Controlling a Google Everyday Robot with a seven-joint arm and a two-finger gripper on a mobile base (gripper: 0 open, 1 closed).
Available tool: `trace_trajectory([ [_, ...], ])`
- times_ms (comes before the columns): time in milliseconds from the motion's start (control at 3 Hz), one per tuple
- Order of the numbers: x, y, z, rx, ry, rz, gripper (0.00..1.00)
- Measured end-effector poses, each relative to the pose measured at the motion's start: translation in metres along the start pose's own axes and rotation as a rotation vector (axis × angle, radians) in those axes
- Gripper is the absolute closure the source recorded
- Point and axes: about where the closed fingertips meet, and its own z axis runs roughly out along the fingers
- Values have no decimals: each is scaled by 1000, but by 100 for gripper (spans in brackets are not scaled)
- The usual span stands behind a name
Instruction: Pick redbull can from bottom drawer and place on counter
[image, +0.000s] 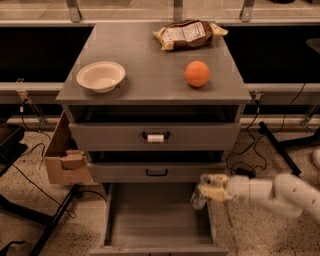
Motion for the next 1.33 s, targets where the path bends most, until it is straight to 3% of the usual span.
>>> trace_trajectory([
  [333,-93,-3,-33,6,-14,-39,100],
  [667,-193,-2,-55,31,22,-102,100],
  [1000,-195,1,-52,22,20,-110,100],
  [1333,-229,35,-52,4,23,-176,100],
])
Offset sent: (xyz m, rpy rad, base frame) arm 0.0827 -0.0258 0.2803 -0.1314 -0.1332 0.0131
